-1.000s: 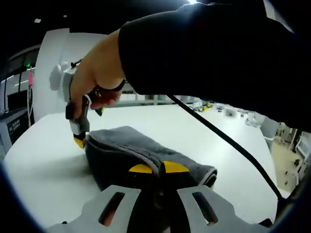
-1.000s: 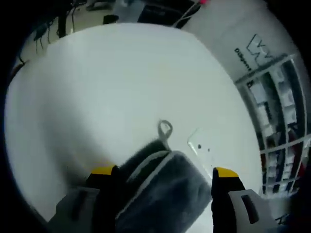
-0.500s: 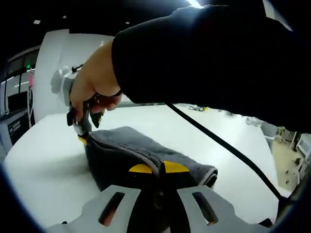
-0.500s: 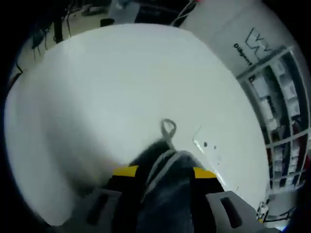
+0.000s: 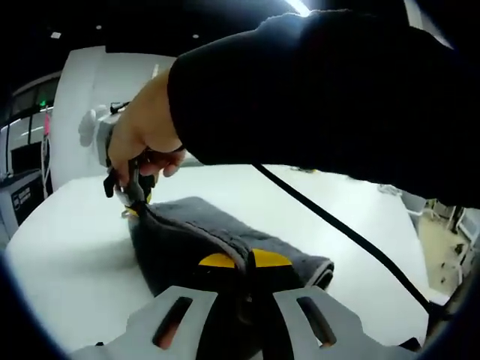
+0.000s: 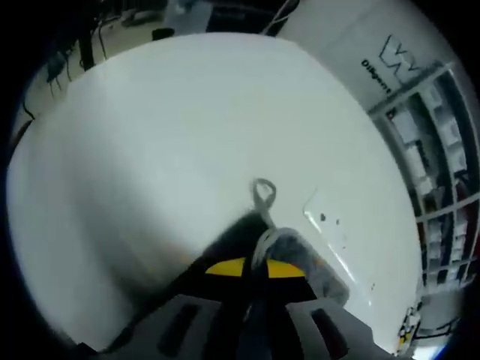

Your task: Open the folded towel by lifting each exposed corner and separating the folded layers until the towel lies flat within the target outline without major curled edges

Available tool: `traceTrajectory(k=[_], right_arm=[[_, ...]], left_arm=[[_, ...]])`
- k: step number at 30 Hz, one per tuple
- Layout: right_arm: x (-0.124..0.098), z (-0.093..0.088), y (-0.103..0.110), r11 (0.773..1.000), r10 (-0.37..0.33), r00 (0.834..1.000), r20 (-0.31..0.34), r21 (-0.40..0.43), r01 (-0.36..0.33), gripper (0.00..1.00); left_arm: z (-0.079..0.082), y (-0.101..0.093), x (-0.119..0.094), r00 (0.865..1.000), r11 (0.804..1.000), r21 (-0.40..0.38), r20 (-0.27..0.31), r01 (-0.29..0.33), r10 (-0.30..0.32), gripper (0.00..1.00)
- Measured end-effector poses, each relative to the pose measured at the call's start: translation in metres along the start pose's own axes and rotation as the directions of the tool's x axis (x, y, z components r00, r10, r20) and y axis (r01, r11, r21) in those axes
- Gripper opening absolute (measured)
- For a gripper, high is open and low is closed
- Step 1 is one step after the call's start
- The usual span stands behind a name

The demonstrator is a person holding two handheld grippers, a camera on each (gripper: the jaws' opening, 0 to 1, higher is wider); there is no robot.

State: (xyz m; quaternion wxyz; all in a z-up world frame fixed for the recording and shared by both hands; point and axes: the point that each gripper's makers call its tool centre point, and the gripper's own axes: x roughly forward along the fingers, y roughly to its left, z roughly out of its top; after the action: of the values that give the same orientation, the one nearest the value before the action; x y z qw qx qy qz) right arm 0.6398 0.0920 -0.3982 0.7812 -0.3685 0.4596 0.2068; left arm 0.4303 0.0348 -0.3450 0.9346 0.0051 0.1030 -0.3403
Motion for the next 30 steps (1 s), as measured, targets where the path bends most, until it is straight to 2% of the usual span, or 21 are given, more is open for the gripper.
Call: traceTrajectory(k=[9,19,30], right_arm=[[-0.012,0.002,-0.008,1.000,-0.007,0.999,0.040,-0.016,0.007,0.00],[-0.031,0.003,-0.022,0.999,-0.016,0.997,0.079,-0.028,0.018,0.00],[-0.047,-0.013,-0.041,1.000,-0.015,0.994,0.104,-0.020,0.017,0.00]], left_arm=[[0.006,-0.009,0.000,1.000,1.000,-0.003,-0.002,0.018,-0.018,0.02],[0.024,-0.026,0.002,0.998,0.998,0.008,0.012,0.066,-0.066,0.02],[0.043,-0.047,0.010,0.992,0.993,0.027,0.036,0.116,-0.117,0.02]])
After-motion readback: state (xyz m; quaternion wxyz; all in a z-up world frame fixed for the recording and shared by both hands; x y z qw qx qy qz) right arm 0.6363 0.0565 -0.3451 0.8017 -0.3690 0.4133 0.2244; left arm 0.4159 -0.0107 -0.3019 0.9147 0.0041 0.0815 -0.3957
